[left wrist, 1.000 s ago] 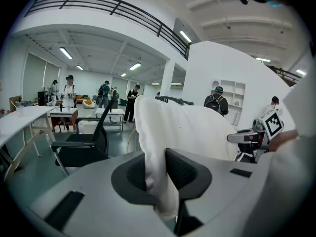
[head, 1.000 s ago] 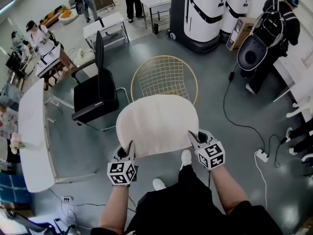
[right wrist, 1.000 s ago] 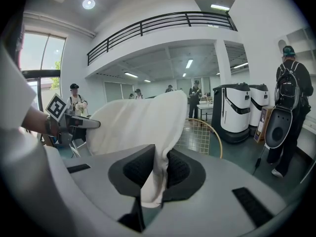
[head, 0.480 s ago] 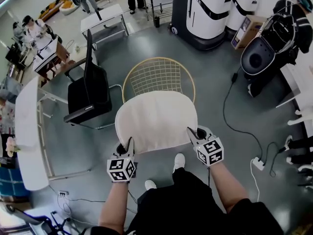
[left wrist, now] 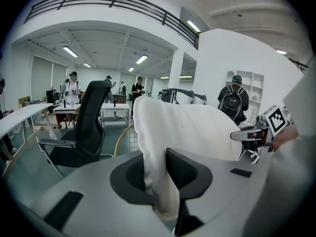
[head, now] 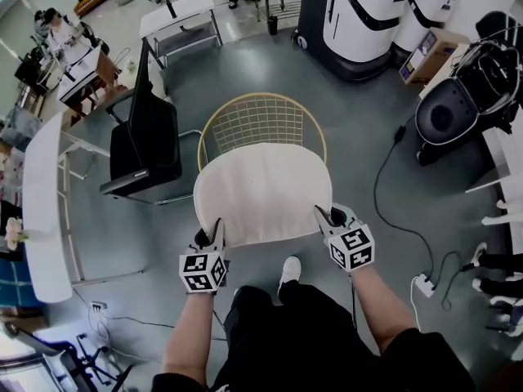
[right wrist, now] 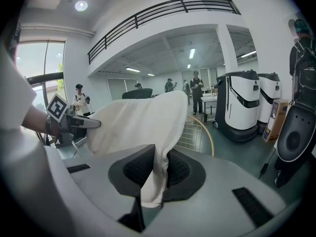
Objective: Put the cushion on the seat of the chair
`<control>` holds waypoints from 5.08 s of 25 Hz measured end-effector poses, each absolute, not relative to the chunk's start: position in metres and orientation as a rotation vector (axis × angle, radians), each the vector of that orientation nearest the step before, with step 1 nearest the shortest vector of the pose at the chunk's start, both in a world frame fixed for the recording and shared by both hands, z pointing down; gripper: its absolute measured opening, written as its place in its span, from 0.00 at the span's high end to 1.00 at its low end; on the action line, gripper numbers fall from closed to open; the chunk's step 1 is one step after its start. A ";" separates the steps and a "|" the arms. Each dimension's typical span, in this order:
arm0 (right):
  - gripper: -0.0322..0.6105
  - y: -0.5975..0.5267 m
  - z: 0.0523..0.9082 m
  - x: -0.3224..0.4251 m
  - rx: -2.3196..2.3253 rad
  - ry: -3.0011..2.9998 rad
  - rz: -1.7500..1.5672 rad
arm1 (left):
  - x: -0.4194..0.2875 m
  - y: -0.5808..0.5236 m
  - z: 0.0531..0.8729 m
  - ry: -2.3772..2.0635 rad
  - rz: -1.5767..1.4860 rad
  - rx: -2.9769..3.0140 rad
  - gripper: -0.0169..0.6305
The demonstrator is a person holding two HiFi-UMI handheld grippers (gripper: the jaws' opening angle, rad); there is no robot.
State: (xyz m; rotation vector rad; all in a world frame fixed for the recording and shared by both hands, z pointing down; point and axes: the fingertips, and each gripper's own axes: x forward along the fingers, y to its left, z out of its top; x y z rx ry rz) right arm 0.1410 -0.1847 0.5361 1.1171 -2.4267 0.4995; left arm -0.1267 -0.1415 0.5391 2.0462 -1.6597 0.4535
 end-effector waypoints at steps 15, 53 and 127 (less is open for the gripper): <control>0.86 -0.238 0.614 0.141 1.141 -2.319 0.578 | -0.131 -0.200 0.619 -1.583 0.533 1.995 0.83; 0.85 -0.358 0.925 0.114 1.110 -1.974 0.754 | -0.172 -0.324 0.925 -1.399 0.848 1.872 0.63; 0.93 -0.107 0.437 0.058 1.088 -2.614 0.372 | -0.059 -0.077 0.435 -1.580 0.374 2.371 0.95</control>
